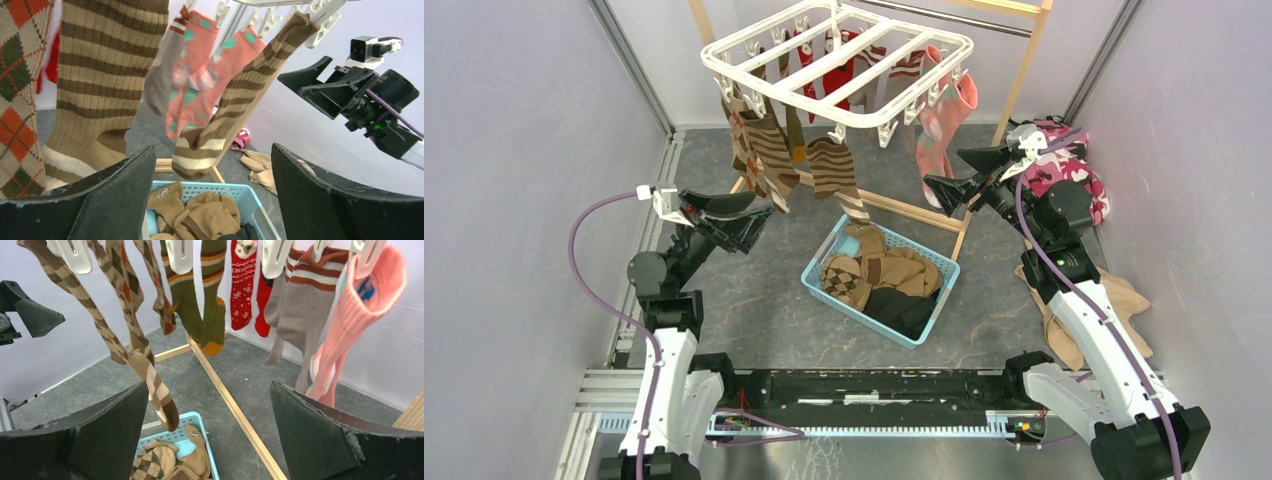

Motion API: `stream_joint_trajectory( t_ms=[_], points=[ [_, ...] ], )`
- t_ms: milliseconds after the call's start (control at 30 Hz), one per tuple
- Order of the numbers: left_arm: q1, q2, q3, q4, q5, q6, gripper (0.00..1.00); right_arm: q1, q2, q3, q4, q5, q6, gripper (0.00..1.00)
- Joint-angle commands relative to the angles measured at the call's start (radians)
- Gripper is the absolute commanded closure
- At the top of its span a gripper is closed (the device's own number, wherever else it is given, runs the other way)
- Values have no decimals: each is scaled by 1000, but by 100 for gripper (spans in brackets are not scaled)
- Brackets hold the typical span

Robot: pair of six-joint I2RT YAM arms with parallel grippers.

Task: Clip the socks to the hanger
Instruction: Rotate the hanger at the clothesline, then reset both arms

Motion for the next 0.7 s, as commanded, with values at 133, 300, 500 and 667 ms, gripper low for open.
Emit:
stream_joint_trajectory(
  t_ms=[133,300,500,667],
  points=[
    [2,43,-129,475,64,-301,11,-2,-34,-52,21,92,-21,2],
    [3,13,-146,455,61,-273,10,-1,-30,-96,43,82,-14,2],
    [3,15,-173,453,59,-270,9,-1,40,-102,87,37,18,4],
    [3,10,-174,422,68,-253,10,20,102,-109,151,3,50,22]
  ],
)
